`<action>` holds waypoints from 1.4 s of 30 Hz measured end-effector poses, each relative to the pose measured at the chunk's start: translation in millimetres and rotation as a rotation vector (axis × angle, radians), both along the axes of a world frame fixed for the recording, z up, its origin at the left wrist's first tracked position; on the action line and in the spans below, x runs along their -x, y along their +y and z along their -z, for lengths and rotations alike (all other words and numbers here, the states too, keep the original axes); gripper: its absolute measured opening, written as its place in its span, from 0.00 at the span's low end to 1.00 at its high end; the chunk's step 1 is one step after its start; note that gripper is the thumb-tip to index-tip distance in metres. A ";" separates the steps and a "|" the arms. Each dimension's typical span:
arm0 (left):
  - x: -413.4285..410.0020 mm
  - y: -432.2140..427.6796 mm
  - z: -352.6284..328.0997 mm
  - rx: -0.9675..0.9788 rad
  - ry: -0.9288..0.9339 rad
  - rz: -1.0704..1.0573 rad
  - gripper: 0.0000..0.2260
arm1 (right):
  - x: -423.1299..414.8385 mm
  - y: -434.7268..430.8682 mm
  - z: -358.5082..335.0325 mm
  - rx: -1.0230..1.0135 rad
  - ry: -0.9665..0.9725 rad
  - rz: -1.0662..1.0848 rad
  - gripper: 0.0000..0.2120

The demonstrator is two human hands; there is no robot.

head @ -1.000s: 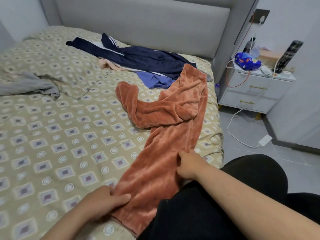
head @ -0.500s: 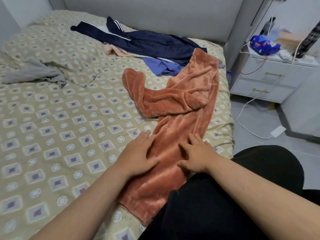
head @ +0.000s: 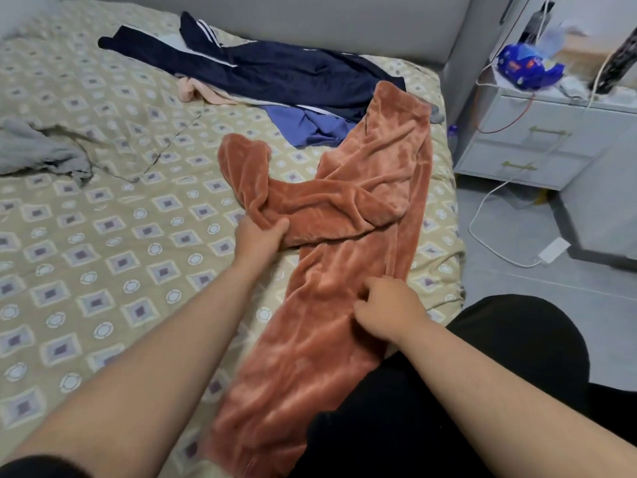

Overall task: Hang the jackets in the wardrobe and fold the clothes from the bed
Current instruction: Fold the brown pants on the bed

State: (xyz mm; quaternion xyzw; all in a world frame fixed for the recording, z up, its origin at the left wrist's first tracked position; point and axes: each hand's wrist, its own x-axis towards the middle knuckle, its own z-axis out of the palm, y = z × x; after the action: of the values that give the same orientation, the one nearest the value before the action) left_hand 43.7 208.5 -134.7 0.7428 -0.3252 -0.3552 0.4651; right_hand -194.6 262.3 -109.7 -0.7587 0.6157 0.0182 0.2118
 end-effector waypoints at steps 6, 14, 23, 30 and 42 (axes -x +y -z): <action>-28.4 -78.1 -13.3 0.005 0.646 -0.254 0.21 | 8.6 -23.5 2.3 -0.021 -0.445 0.342 0.04; 6.0 12.1 -55.7 0.102 0.738 0.495 0.23 | 13.8 -40.7 -7.6 -0.215 -1.168 0.654 0.06; 31.9 81.4 -22.6 -0.191 -0.279 1.097 0.11 | 30.3 -13.2 -21.7 -0.557 -1.259 0.569 0.21; 37.6 126.4 1.5 0.193 -0.511 0.803 0.12 | 39.5 18.2 -30.0 -0.459 -1.082 0.296 0.08; 62.6 170.3 -28.2 -0.203 0.578 0.271 0.07 | 54.4 28.3 -42.7 -0.444 -0.886 0.572 0.08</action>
State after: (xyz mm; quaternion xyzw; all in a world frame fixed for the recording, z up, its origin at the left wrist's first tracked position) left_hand -18.8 378.8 -106.6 0.6038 -0.2389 -0.6404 0.4102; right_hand -249.0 290.7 -67.0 -0.4342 0.6305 -0.2307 0.6006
